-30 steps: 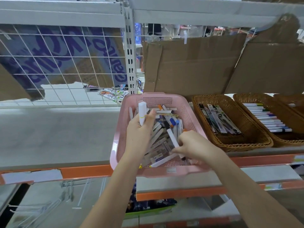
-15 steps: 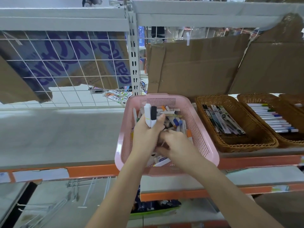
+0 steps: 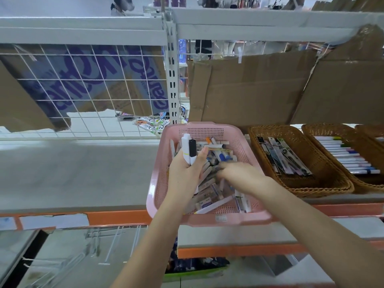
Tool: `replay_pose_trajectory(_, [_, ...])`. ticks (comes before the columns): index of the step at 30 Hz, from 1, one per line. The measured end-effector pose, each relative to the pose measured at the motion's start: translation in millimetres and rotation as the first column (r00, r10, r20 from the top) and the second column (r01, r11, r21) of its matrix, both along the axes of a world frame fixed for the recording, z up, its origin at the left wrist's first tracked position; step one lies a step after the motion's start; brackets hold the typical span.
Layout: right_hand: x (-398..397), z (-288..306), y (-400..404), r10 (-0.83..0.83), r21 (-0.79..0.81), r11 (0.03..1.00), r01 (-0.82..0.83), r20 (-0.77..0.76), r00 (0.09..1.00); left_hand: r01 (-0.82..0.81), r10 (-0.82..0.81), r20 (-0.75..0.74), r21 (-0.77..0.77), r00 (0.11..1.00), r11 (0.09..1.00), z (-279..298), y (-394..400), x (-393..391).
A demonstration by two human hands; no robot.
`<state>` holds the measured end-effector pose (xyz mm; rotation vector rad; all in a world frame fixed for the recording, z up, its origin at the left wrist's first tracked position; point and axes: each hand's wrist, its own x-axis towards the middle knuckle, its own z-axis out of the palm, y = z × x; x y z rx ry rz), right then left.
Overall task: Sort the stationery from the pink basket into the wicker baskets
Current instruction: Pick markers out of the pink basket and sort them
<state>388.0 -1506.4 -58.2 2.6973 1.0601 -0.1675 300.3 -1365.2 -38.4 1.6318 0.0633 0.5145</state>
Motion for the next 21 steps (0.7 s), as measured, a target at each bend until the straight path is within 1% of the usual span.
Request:
replay_pose_trajectory(2, [1,-3,7,0.078,-0.065,0.995,-0.076,0.027,0.997,-0.007,0.007,-0.006,0.005,1.000,1.000,0,0,0])
replay_pose_trajectory(4, [2,-4,8,0.142,-0.075,0.988,-0.137,0.071,0.987,-0.017,0.017,-0.015,0.007,1.000,1.000,-1,1,1])
replay_pose_trajectory(6, [0,1,3,0.161,0.022,0.986,-0.165,0.126,0.979,-0.016,0.016,-0.023,0.001,1.000,1.000,-1,2,1])
replay_pose_trajectory(8, [-3,12,-4,0.138,0.226,0.958,-0.174,0.164,0.977,0.014,-0.014,-0.006,-0.024,1.000,1.000,0,1,1])
replay_pose_trajectory(10, [-10,31,-9,0.070,0.496,0.859,-0.130,0.138,0.988,0.077,-0.075,0.024,-0.051,0.997,0.996,2,0,0])
replay_pose_trajectory(12, [-19,52,-10,0.010,0.688,0.725,-0.033,0.037,0.999,0.126,-0.125,0.036,-0.051,0.992,0.991,1,0,1])
replay_pose_trajectory(14, [-28,69,-9,0.012,0.794,0.606,0.043,-0.063,0.998,0.161,-0.161,0.017,-0.029,0.987,0.986,-1,0,3])
replay_pose_trajectory(16, [-38,80,-7,0.058,0.865,0.491,0.100,-0.147,0.987,0.188,-0.188,0.035,0.010,0.981,0.982,-2,-1,4])
replay_pose_trajectory(17, [-43,83,-6,0.082,0.881,0.456,0.123,-0.179,0.980,0.192,-0.194,0.057,0.046,0.979,0.980,-3,-2,4])
replay_pose_trajectory(18, [-47,85,-4,0.093,0.886,0.443,0.137,-0.198,0.976,0.189,-0.193,0.067,0.061,0.979,0.980,-2,-3,3])
replay_pose_trajectory(21, [-54,84,1,0.060,0.871,0.472,0.140,-0.190,0.980,0.101,-0.112,0.076,0.129,0.991,0.986,-2,-4,2])
